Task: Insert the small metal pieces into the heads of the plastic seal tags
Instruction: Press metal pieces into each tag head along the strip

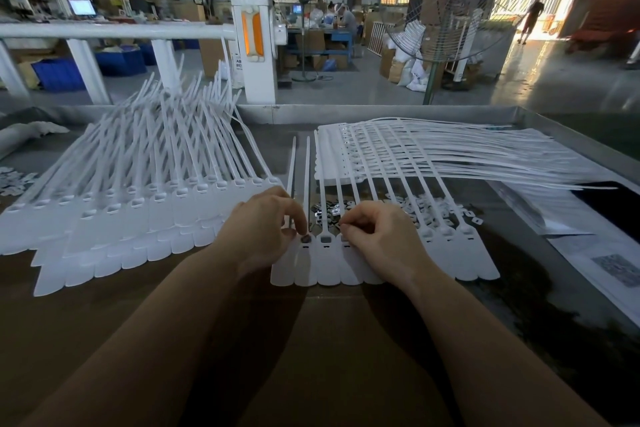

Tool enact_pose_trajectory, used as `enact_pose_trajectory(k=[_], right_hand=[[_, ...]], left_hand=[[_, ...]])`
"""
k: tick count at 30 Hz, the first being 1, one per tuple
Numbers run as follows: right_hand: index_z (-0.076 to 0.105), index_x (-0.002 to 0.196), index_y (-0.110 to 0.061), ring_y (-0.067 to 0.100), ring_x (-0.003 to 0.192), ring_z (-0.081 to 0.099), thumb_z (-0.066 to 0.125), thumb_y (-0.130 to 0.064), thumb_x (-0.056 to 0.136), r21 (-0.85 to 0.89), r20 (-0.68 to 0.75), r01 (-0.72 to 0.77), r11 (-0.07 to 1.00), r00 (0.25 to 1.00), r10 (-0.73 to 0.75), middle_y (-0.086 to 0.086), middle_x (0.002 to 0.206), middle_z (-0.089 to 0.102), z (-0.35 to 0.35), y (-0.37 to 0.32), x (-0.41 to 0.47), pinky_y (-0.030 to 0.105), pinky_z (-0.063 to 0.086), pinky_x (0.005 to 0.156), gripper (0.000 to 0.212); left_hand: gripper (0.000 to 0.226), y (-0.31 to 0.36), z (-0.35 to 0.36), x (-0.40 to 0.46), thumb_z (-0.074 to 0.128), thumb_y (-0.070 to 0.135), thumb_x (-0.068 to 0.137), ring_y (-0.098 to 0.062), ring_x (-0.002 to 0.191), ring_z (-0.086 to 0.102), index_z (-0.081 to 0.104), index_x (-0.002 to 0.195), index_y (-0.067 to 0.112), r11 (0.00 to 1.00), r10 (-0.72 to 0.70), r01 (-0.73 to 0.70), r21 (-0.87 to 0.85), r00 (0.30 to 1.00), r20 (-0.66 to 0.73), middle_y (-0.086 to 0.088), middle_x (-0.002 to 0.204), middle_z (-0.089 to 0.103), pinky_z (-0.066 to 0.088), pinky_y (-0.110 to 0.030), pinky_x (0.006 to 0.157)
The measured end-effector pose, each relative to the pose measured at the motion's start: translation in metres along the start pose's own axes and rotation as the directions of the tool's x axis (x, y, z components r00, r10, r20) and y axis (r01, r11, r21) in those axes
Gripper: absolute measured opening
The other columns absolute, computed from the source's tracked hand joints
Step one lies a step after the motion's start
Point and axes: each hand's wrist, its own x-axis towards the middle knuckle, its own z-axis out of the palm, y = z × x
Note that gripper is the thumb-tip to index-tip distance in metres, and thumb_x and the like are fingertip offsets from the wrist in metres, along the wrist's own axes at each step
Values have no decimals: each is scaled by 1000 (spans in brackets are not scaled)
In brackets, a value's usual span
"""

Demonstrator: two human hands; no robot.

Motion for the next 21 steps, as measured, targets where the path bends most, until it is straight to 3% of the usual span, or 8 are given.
enact_pose_trajectory(k=[12, 16, 21], right_hand=[[70, 88, -17, -2, 76, 60, 65, -14, 84, -9, -1, 5, 1000, 1000, -5, -11, 79, 64, 1, -3, 1, 7, 45, 69, 7], [70, 90, -17, 3, 80, 62, 65, -14, 85, -16, 9, 2, 1000, 1000, -2, -7, 84, 66, 0, -2, 1, 14, 49, 75, 7], [69, 90, -17, 3, 81, 61, 65, -14, 85, -9, 10, -5, 1000, 1000, 5, -7, 83, 66, 0, -2, 0, 15, 49, 76, 7]], left_hand=[[41, -3, 1, 0, 57, 9, 88, -11, 96, 49, 53, 71, 46, 1000, 12, -13, 21, 999, 43, 13, 103, 46, 44, -40, 93], [45, -6, 1, 2, 54, 5, 88, -13, 100, 52, 54, 67, 45, 1000, -4, 5, -24, 1000, 13, 13, 102, 49, 43, -40, 95], [28, -9, 6, 7, 56, 8, 90, -12, 92, 53, 65, 81, 32, 994, -75, 69, -85, 995, -71, 12, 94, 50, 45, -24, 81]])
